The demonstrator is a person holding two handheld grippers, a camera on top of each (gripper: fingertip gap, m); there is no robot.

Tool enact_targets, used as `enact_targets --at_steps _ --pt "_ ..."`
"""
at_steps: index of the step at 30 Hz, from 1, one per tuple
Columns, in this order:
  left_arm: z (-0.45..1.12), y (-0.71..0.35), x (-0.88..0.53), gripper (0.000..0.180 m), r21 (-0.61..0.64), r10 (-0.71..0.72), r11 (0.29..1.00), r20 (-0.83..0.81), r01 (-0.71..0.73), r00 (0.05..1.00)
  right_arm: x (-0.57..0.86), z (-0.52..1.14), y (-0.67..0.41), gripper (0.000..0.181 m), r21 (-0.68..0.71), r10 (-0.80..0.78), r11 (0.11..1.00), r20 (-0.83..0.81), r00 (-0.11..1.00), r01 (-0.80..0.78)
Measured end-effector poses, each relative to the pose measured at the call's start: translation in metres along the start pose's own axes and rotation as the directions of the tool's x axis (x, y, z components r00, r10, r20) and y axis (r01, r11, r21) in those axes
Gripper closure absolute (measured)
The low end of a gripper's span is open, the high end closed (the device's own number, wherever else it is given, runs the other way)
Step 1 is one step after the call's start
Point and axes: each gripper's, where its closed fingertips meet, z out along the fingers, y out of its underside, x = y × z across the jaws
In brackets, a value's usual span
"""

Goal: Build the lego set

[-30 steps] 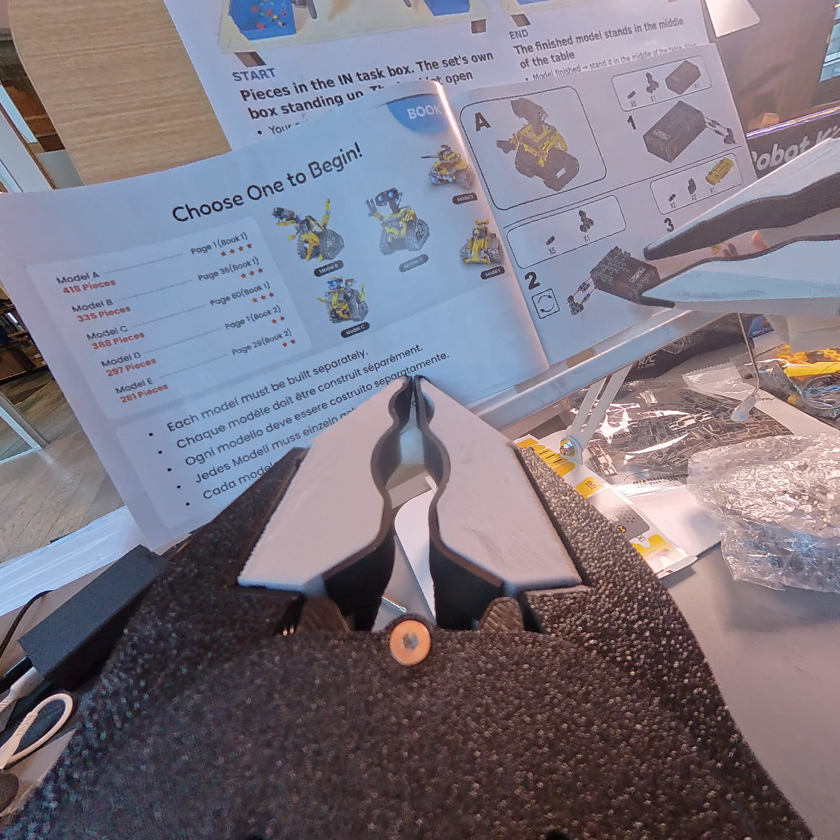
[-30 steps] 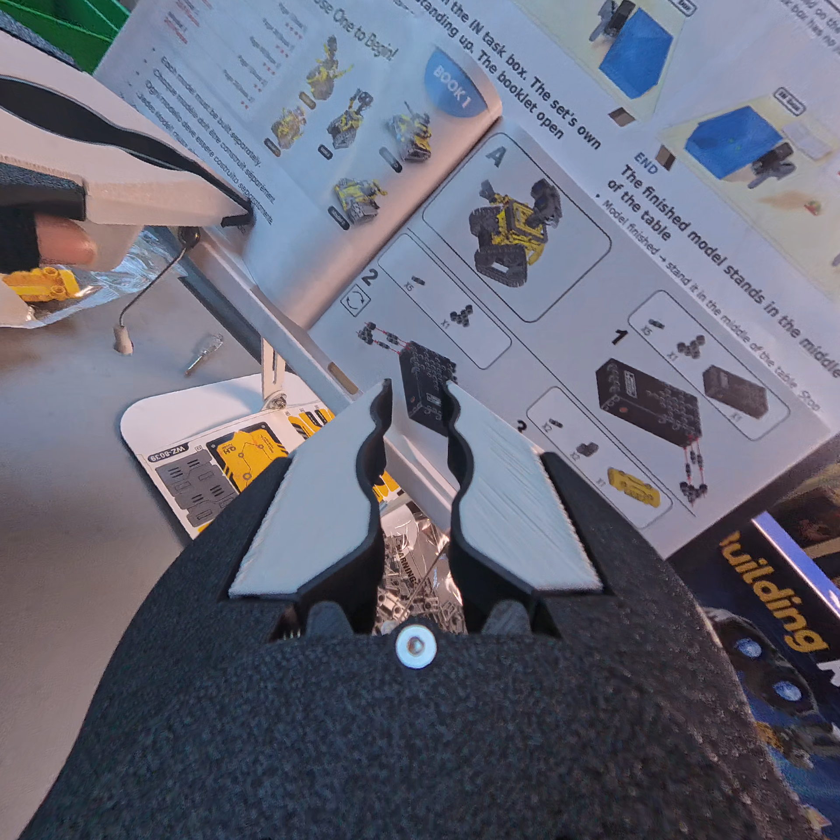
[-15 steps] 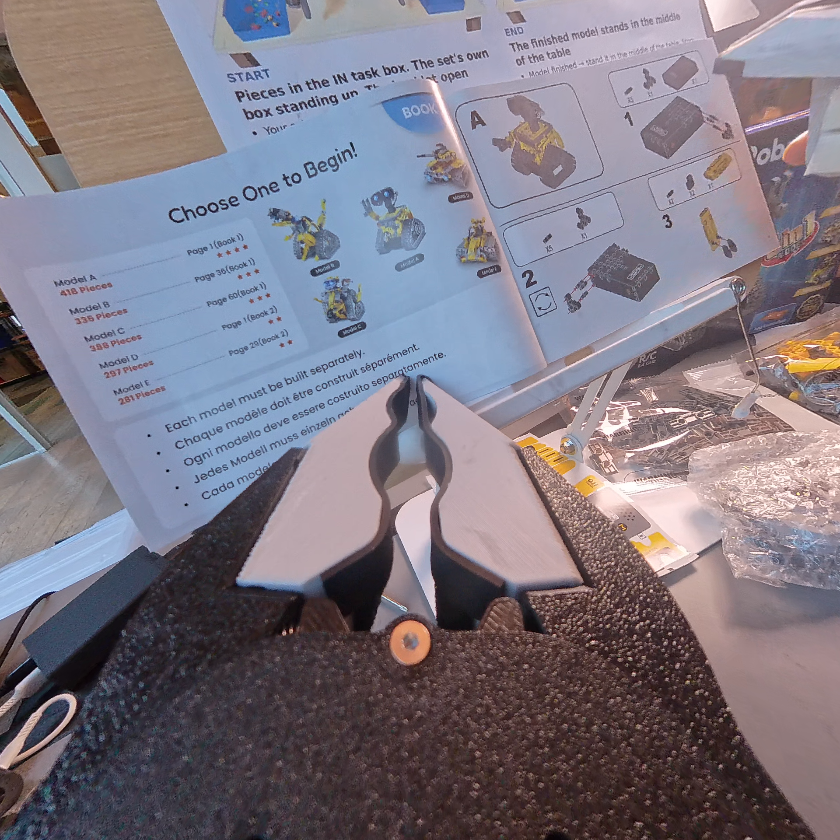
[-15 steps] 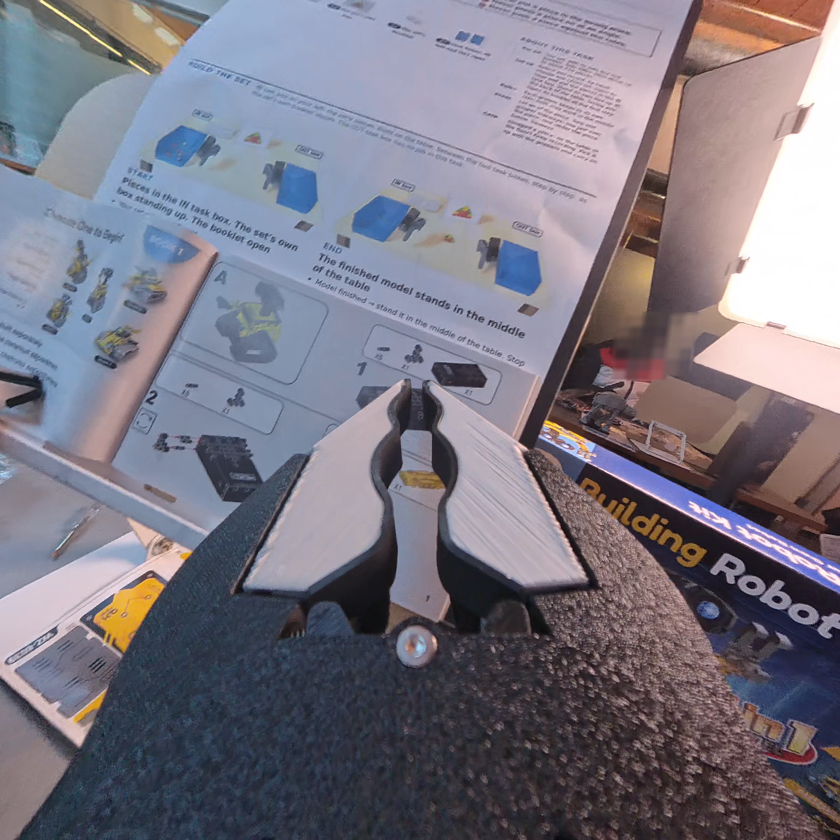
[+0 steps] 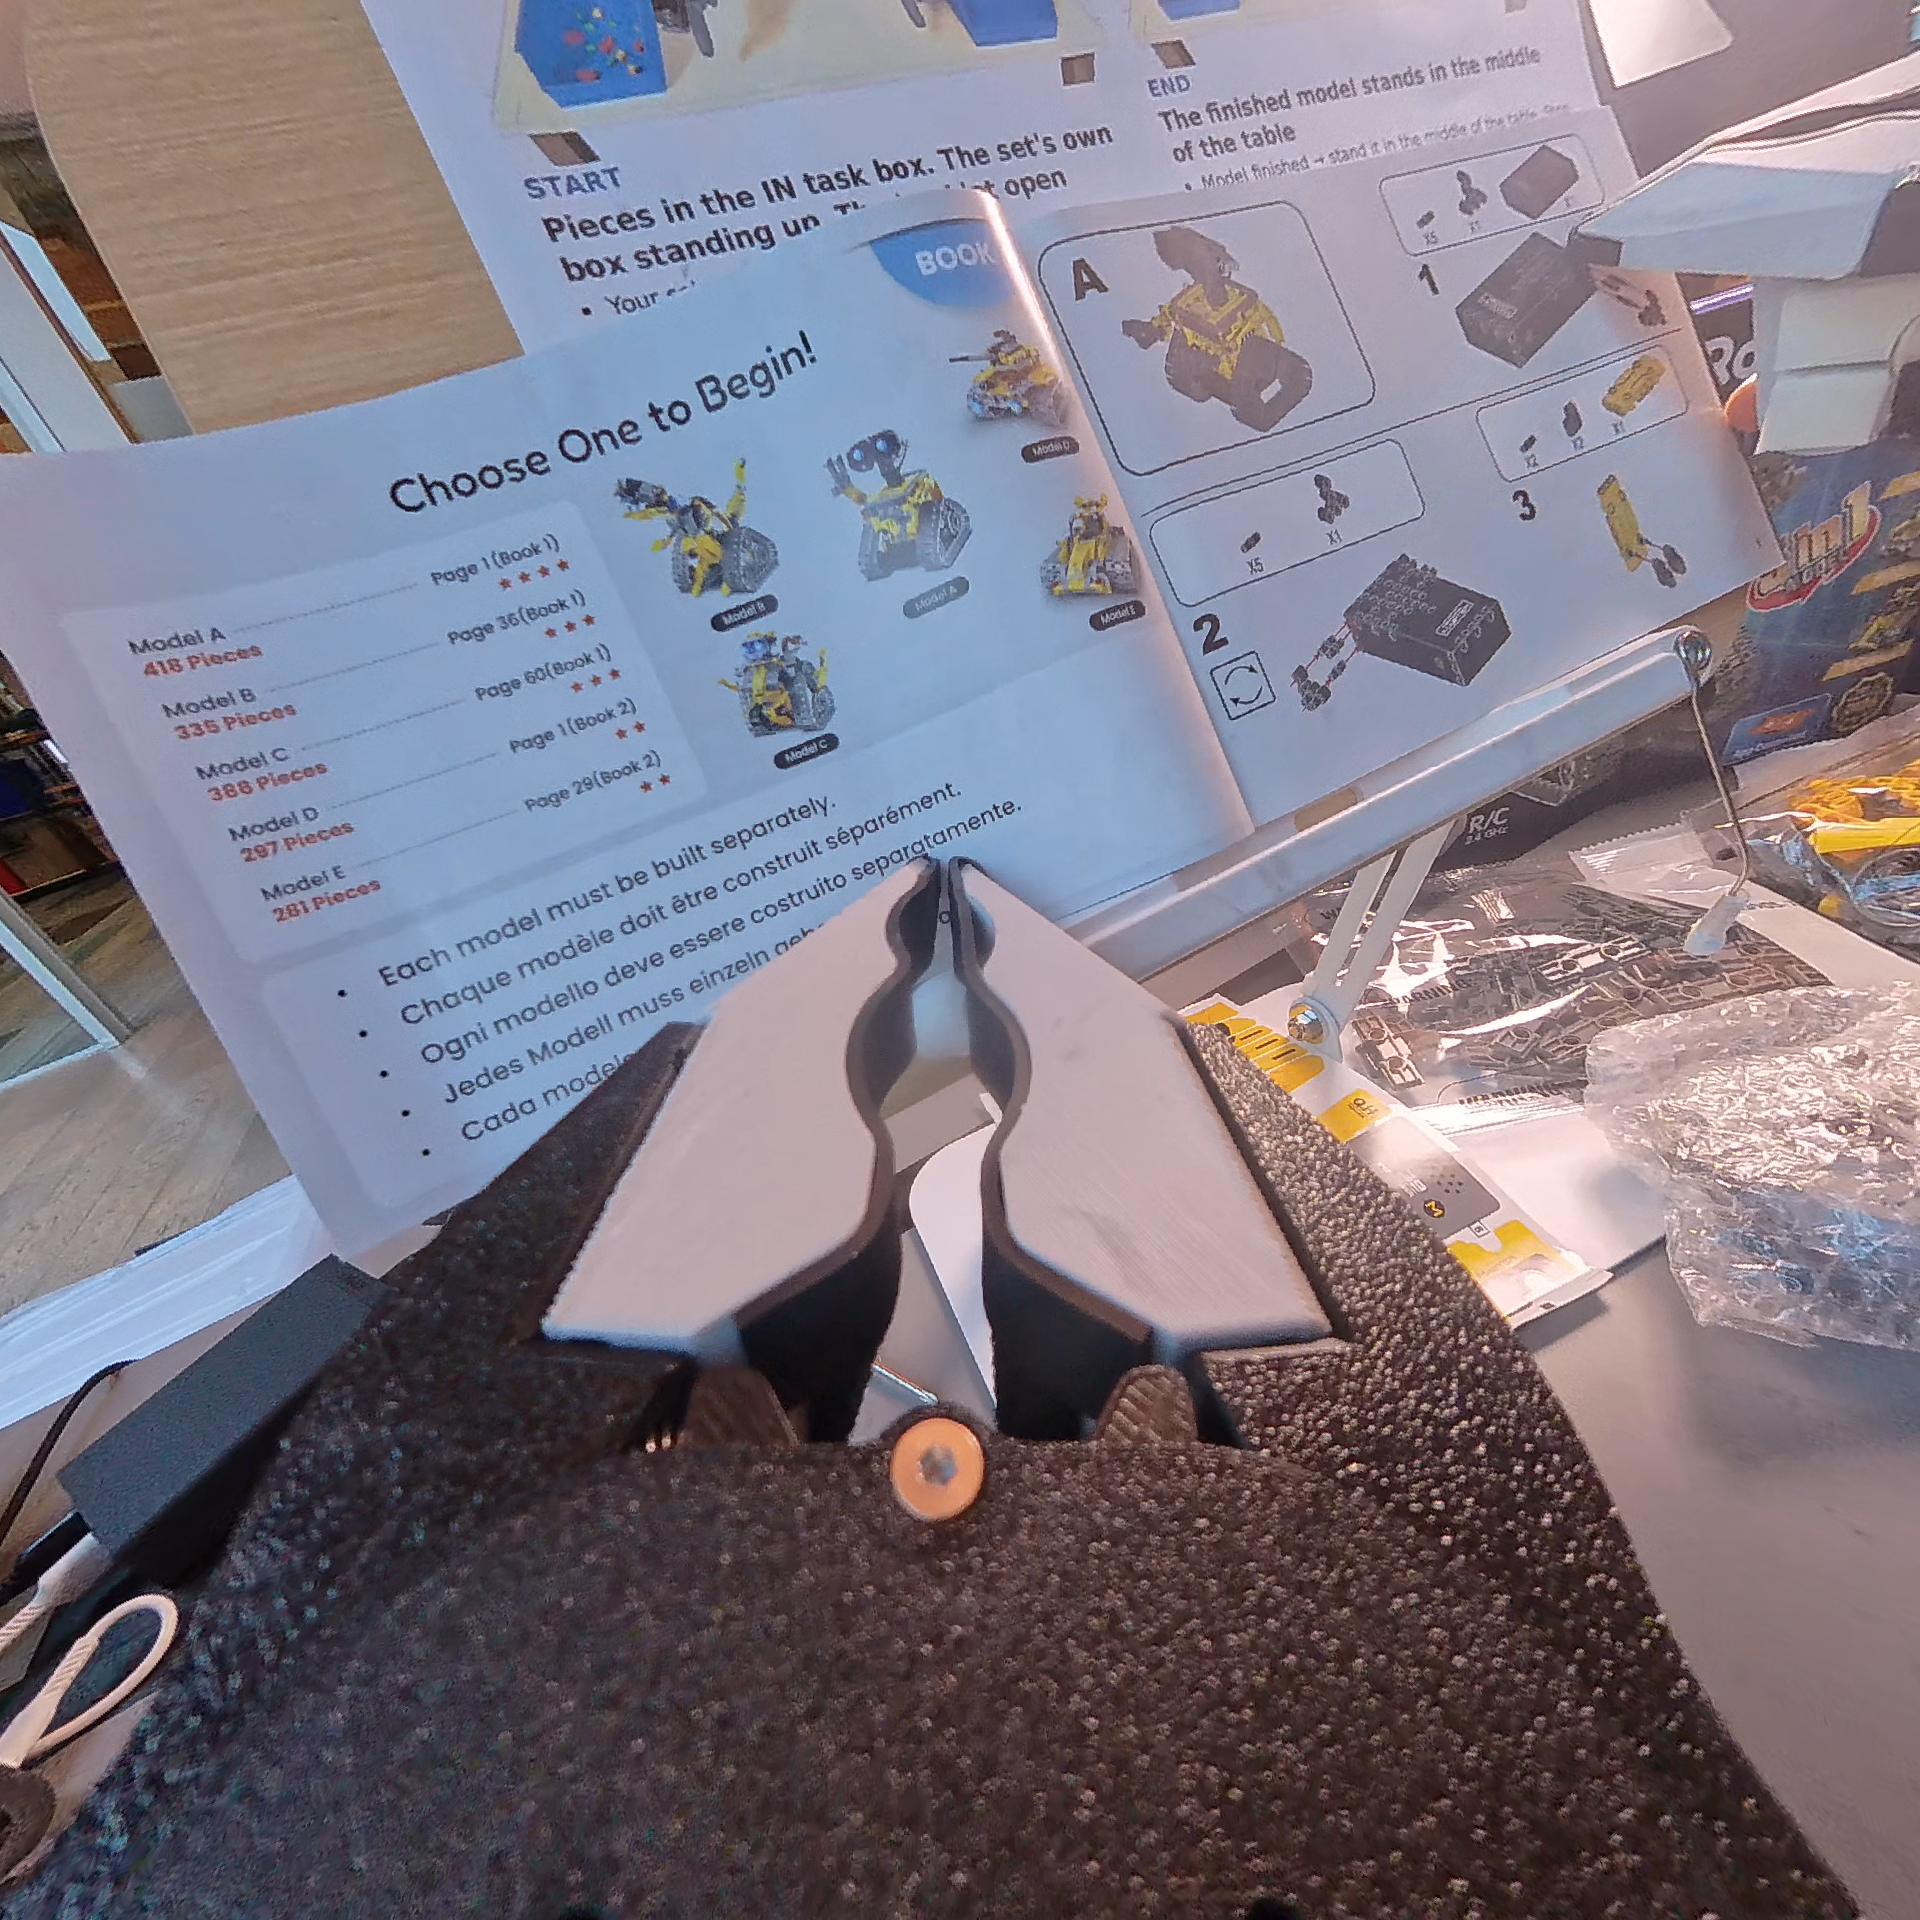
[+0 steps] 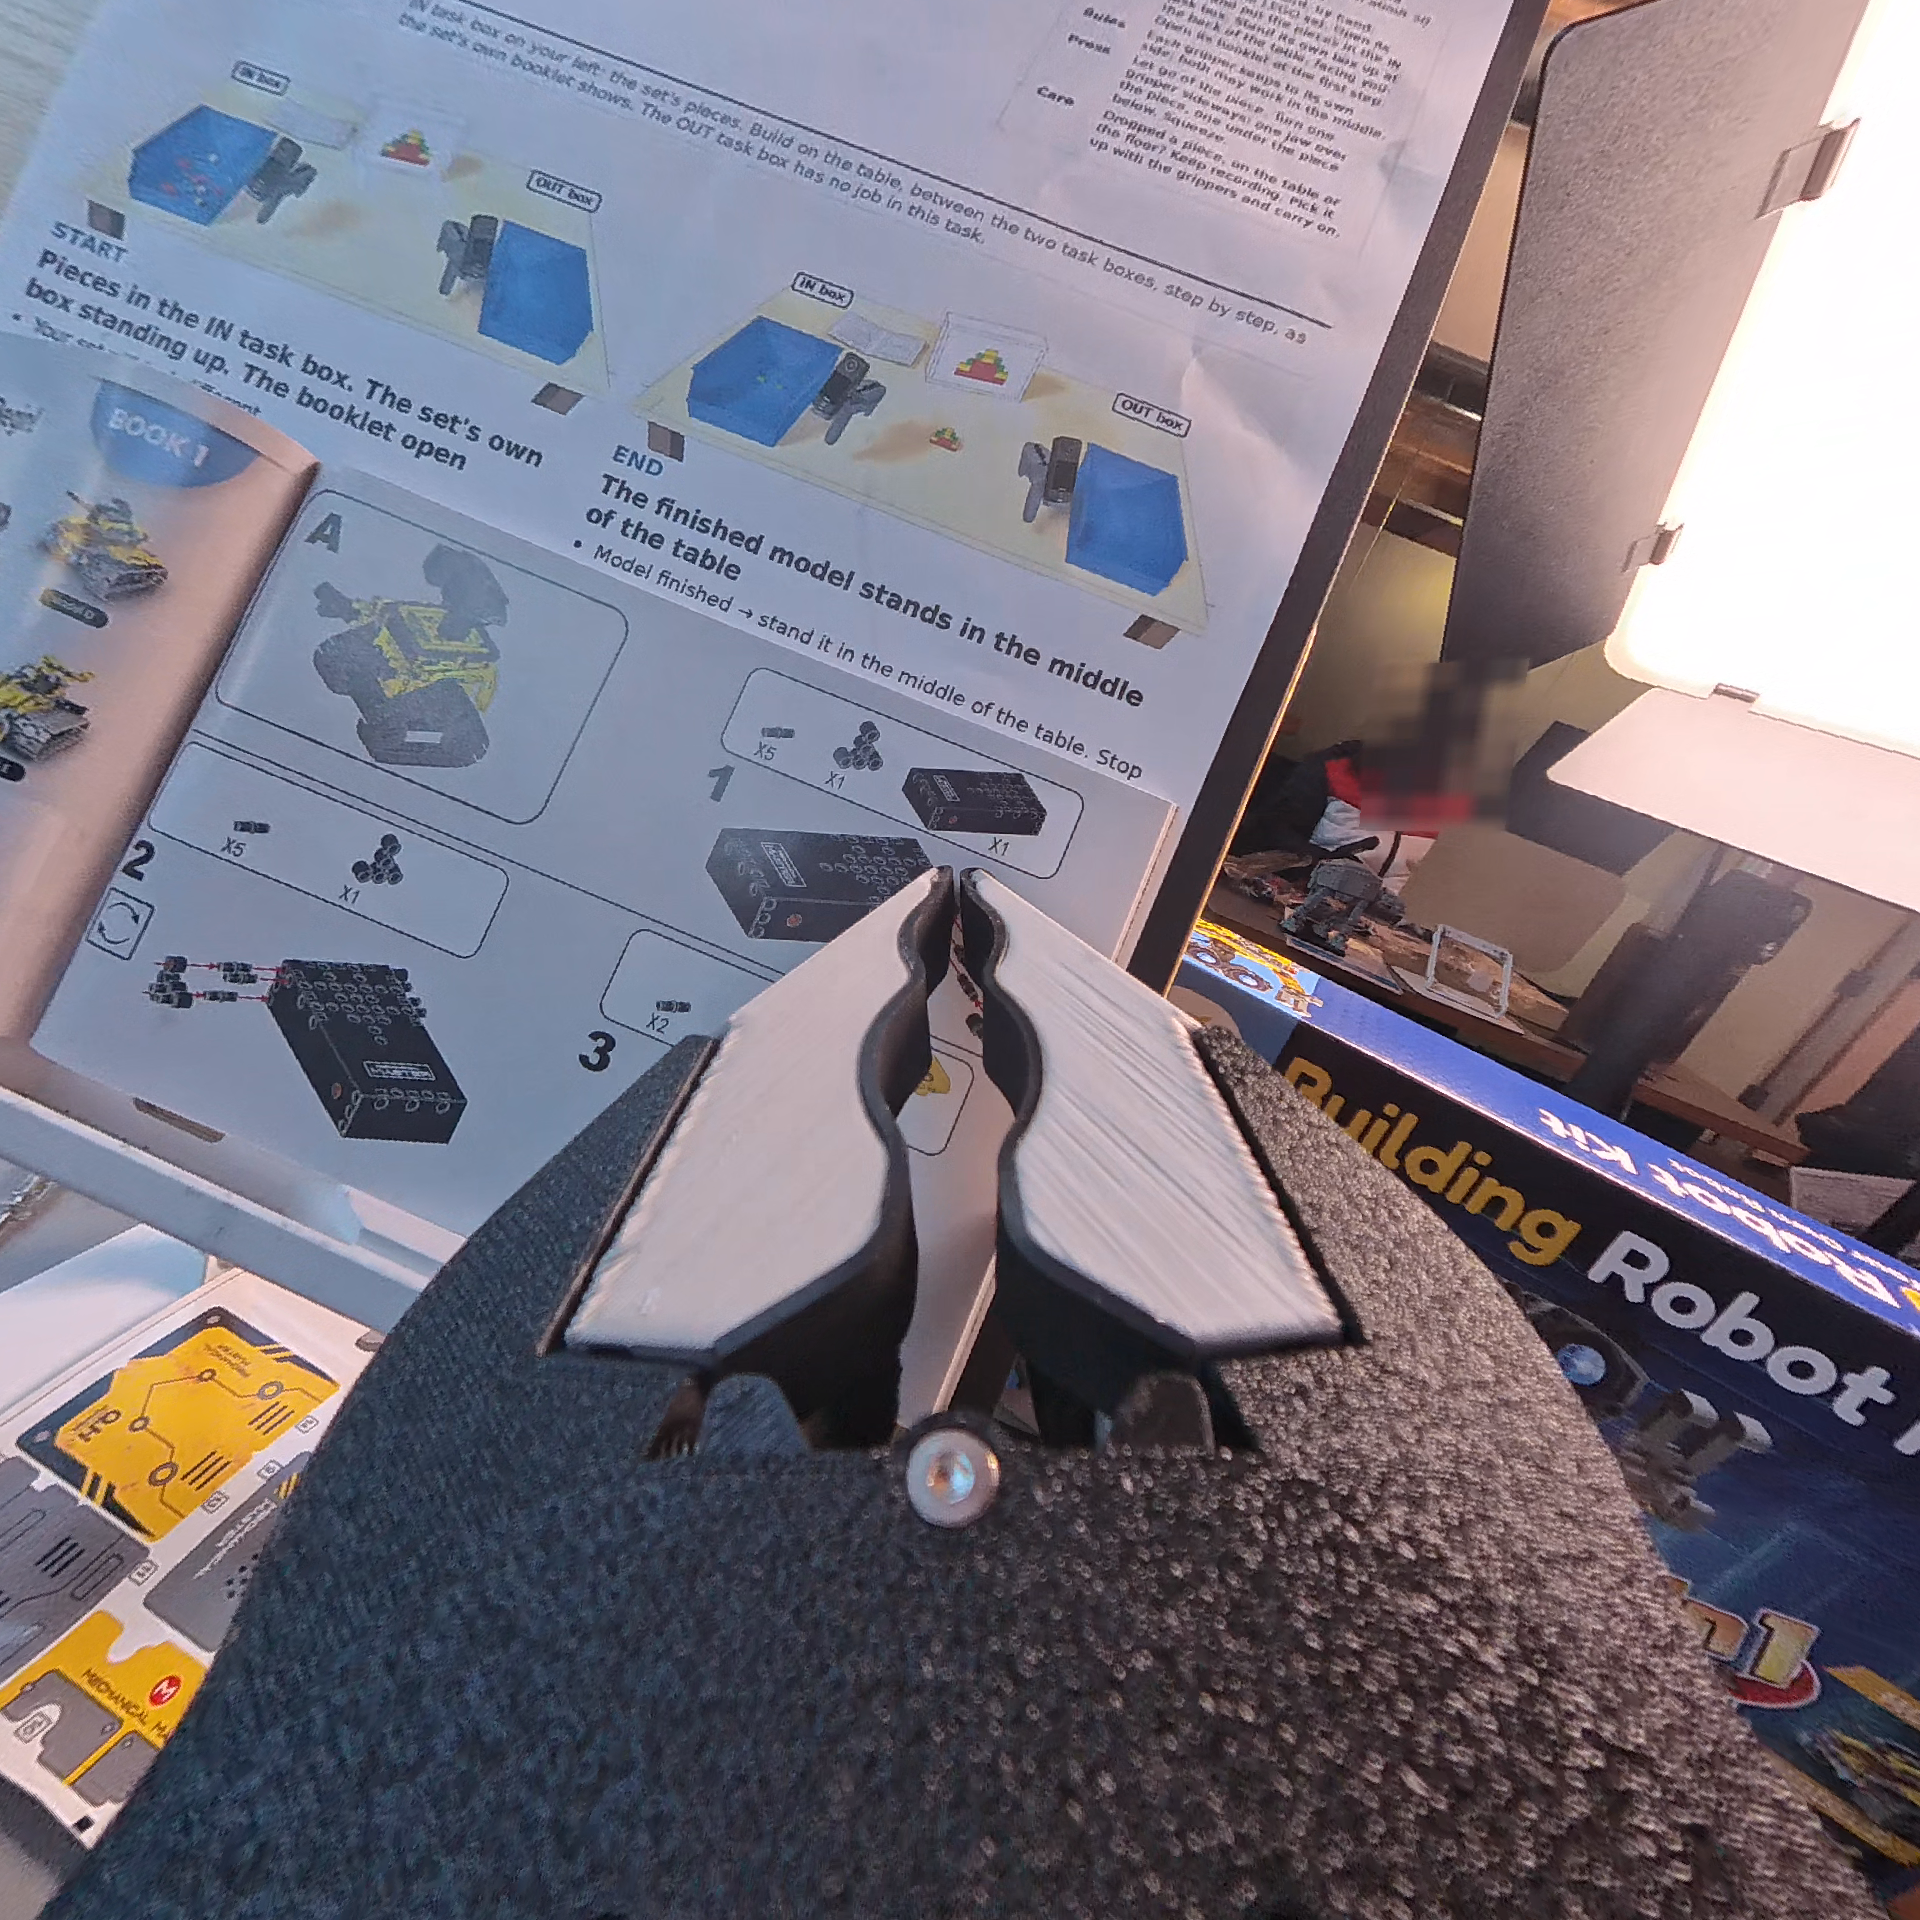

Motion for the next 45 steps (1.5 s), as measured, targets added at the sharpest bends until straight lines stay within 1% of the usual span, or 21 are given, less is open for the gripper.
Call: enact_targets --at_steps 19,24,37,45 --pt "0.0 0.0 0.001 0.177 -0.008 -0.005 1.0 -0.006 0.005 1.0 -0.006 -0.004 0.002 0.172 -0.019 -0.032 0.999 0.019 0.999 0.032" --pt "0.0 0.0 0.001 0.177 -0.007 -0.007 1.0 -0.007 0.007 1.0 -0.011 -0.006 0.003 0.165 -0.022 -0.04 0.999 0.051 0.998 0.041" --pt "0.001 0.0 0.001 0.176 -0.009 -0.011 1.0 -0.01 0.011 1.0 -0.021 -0.011 0.008 0.159 -0.035 -0.091 0.995 0.084 0.992 0.094" --pt "0.001 0.0 0.001 0.176 -0.007 -0.008 1.0 -0.008 0.008 1.0 -0.024 -0.014 0.013 0.15 -0.041 -0.099 0.994 0.118 0.988 0.105"
